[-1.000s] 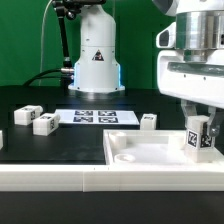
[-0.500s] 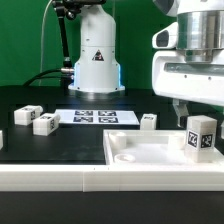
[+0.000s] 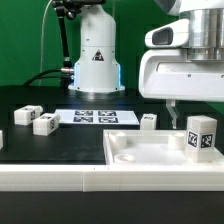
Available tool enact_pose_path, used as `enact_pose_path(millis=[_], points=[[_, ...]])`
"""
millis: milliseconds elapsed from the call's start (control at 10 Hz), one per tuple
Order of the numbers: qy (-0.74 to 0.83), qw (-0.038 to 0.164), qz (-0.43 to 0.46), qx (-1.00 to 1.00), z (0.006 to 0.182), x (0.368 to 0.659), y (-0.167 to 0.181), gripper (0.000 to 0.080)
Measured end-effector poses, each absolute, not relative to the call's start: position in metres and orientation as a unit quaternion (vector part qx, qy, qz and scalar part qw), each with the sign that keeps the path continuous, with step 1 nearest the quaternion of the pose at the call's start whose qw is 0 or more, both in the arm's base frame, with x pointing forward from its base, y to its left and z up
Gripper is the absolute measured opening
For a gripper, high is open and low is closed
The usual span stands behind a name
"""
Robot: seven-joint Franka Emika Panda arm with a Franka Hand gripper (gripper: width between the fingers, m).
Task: Assemble one leg
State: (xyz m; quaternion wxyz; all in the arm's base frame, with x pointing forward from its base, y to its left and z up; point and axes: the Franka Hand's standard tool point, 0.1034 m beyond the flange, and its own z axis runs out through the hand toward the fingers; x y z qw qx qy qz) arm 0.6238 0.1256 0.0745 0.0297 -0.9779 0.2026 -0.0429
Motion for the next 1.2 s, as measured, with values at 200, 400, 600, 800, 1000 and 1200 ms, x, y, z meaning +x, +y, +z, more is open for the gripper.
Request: enact_pose_path(millis=[200,400,600,800,1000,1200], points=[[0.111,0.024,-0.045,-0.992,0.073,0.623,0.129,0.0648],[0.016,0.018,-0.048,-0.999,0.073,0.623,0.127,0.0648],[-0.053,0.014,-0.05,-0.997,0.073,0.625,0.118,0.0648],[-0.061,0.012,-0.05,-0.997,0.073,0.625,0.116,0.056],[-0.061,0.011,-0.05,-0.997,0.073,0.625,0.115,0.0359],[-0.05,0.012,-0.05,-0.997,0.073,0.625,0.115,0.0289]])
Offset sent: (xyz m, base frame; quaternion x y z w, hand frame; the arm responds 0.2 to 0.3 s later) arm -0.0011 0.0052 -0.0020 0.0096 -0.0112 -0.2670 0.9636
